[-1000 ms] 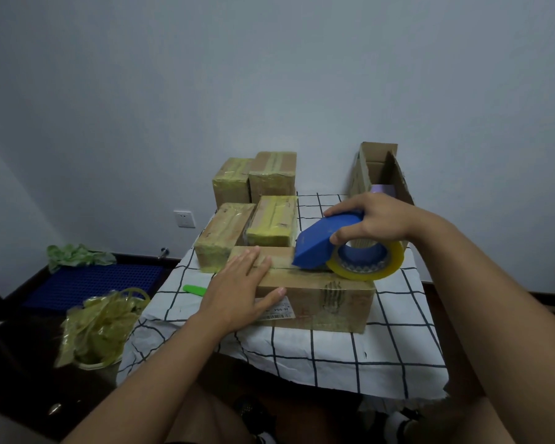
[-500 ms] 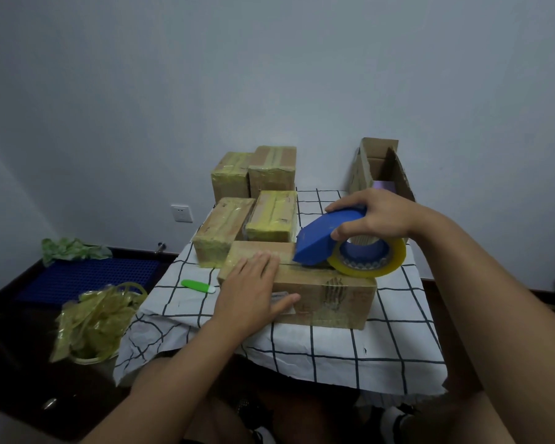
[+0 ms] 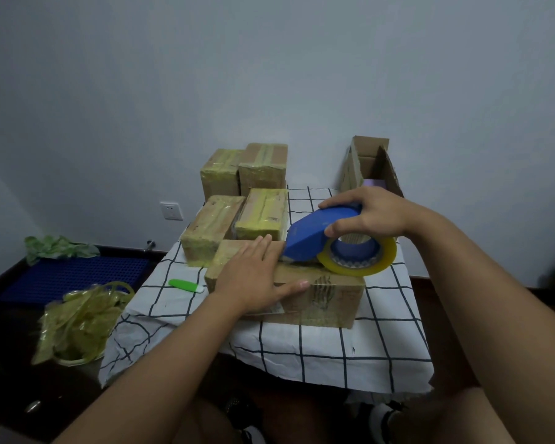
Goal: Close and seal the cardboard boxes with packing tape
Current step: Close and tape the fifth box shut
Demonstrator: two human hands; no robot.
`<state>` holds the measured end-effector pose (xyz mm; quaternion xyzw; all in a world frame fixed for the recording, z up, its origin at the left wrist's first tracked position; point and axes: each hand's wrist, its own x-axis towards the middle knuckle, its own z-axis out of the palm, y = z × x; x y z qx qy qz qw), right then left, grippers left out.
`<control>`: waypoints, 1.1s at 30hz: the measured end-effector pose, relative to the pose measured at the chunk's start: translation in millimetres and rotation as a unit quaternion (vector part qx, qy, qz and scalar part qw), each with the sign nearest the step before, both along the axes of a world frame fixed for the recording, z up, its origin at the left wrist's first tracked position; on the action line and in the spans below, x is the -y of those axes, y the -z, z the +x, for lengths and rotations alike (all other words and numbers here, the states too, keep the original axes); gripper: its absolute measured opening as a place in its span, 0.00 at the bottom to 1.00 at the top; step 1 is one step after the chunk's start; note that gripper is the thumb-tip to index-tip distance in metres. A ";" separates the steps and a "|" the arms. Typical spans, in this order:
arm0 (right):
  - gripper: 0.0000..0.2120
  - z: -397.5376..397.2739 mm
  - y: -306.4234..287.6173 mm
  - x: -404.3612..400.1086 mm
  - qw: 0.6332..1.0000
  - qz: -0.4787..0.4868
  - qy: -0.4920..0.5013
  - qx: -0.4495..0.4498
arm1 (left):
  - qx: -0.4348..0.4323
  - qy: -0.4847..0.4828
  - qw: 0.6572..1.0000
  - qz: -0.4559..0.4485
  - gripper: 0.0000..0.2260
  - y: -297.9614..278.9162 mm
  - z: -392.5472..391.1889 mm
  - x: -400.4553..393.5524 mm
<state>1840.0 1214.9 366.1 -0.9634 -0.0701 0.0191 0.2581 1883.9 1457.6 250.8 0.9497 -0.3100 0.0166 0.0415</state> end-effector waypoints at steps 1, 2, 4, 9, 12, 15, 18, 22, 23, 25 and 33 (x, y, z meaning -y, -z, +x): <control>0.23 -1.3 -1.1 2.7 1.000 0.004 -0.001 -0.002 | 0.001 0.001 1.000 0.001 0.48 -0.1 -0.1 -0.6; 0.23 -2.8 -1.9 6.0 1.000 0.008 -0.002 -0.003 | 0.003 0.003 1.000 0.002 0.48 -0.3 -0.3 -0.8; 0.22 -6.2 -3.0 14.7 1.000 0.011 -0.004 -0.002 | 0.002 0.003 1.000 0.007 0.49 0.0 -0.5 -1.0; 0.31 -16.9 -1.7 45.6 1.000 0.007 0.014 -0.019 | -0.013 -0.003 1.000 0.026 0.49 -0.4 -0.2 -0.4; 0.25 -22.3 7.1 55.4 0.999 0.036 0.017 -0.020 | -0.004 0.001 0.999 0.032 0.47 -1.2 -1.1 0.7; 0.22 -21.7 13.7 56.8 0.999 0.049 0.018 -0.011 | 0.028 0.030 0.999 0.035 0.42 0.8 -4.8 0.0; 0.21 -21.8 15.5 58.4 0.998 0.062 0.012 -0.007 | 0.067 0.052 0.996 0.019 0.38 2.0 -6.8 -2.7; 0.22 -22.3 18.3 59.1 0.998 0.064 0.012 0.001 | 0.084 0.072 0.994 -0.004 0.33 6.1 -9.7 -3.2; 0.24 -22.4 18.9 58.7 0.998 0.064 0.014 0.003 | 0.078 0.068 0.995 -0.002 0.32 7.4 -10.8 -2.8; 0.25 -22.2 20.0 58.5 0.997 0.071 0.016 0.004 | 0.075 0.062 0.995 0.003 0.34 10.2 -13.6 -2.0; 0.25 -24.8 27.0 63.5 0.993 0.118 0.021 0.017 | 0.071 0.078 0.994 0.042 0.38 14.6 -18.3 8.1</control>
